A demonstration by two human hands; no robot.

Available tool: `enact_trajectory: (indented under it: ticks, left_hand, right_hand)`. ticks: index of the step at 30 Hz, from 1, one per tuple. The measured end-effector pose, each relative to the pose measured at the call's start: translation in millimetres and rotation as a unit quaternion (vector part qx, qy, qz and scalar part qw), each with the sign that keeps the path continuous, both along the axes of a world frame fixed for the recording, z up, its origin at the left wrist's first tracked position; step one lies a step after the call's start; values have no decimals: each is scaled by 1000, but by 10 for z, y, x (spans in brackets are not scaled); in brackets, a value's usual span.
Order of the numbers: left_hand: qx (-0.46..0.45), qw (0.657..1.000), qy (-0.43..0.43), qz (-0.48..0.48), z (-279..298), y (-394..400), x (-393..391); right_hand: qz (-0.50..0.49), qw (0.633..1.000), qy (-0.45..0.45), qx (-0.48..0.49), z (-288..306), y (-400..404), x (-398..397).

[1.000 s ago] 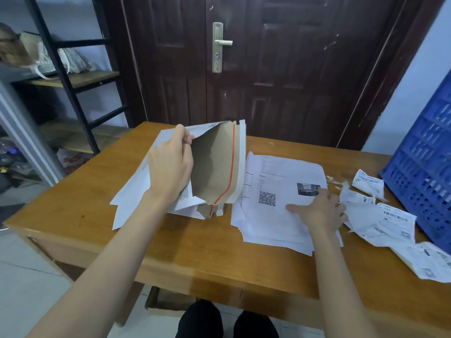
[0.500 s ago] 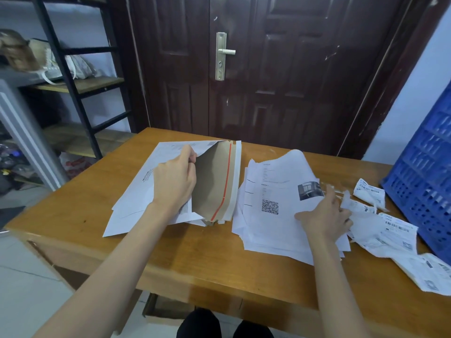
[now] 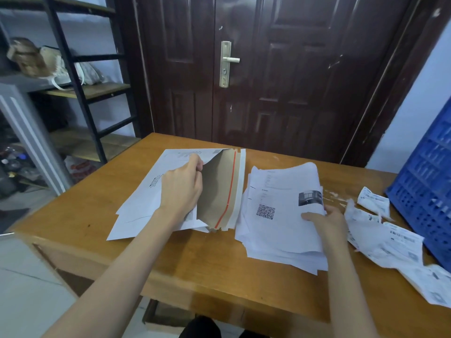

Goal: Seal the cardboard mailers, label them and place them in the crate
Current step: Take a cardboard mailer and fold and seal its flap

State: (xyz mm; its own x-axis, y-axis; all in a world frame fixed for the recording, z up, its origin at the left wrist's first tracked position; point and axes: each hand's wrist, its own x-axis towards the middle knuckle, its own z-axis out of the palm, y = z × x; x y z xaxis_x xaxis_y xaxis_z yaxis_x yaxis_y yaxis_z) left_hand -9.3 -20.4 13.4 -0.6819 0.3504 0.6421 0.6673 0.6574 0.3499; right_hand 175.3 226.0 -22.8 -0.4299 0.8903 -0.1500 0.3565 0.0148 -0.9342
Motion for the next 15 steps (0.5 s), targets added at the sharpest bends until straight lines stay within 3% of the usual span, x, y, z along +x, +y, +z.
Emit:
enact_trajectory:
  ticks: [15]
  left_hand:
    - [2,1000,12,-15,-16,-8,-42]
  right_hand:
    - [23,983,136,-121,7,78,-44]
